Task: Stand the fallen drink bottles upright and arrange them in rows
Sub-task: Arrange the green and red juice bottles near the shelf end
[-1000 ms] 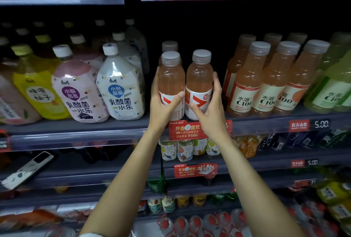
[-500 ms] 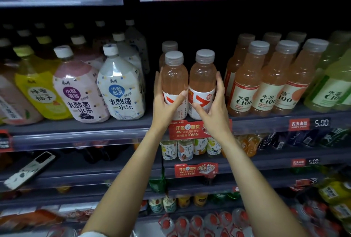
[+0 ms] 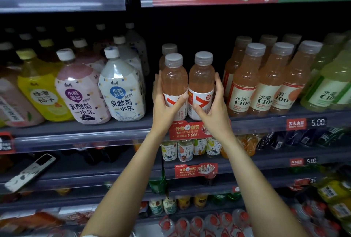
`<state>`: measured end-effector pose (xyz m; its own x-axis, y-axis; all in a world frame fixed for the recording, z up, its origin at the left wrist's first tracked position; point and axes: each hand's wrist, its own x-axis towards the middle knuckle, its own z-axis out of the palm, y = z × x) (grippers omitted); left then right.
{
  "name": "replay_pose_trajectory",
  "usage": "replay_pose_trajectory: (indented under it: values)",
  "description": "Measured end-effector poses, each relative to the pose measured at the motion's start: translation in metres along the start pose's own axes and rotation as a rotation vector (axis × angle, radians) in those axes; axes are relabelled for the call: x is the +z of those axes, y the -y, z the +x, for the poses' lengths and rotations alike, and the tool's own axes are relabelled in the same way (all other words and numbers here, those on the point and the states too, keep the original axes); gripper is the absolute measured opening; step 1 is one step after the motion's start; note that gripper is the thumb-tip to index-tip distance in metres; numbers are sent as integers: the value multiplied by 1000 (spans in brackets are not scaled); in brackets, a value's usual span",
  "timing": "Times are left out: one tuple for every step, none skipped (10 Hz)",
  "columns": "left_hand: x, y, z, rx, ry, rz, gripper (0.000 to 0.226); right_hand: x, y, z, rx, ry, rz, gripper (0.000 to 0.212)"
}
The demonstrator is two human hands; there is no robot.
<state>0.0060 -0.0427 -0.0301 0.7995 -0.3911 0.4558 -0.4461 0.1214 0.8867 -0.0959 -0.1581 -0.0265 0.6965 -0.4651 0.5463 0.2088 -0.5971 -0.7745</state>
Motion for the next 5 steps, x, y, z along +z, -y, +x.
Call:
replay_pose_trajectory:
  values:
    - [-4, -10, -9, 1, -43, 57, 90, -8, 2, 2, -13, -63, -65, 77]
    - [-5, -28, -20, 46, -131, 115, 73, -22, 9, -1, -39, -190, -189, 49]
    - [1, -45, -34, 148, -237, 90, 51, -43, 21, -13, -147, -298, -213, 29]
    - [16, -69, -56, 240, -302, 13, 31, -72, 31, -32, -214, -372, -223, 21]
    - [29, -72, -85, 170, -320, -24, 19, -99, 31, -63, -157, -360, -187, 24]
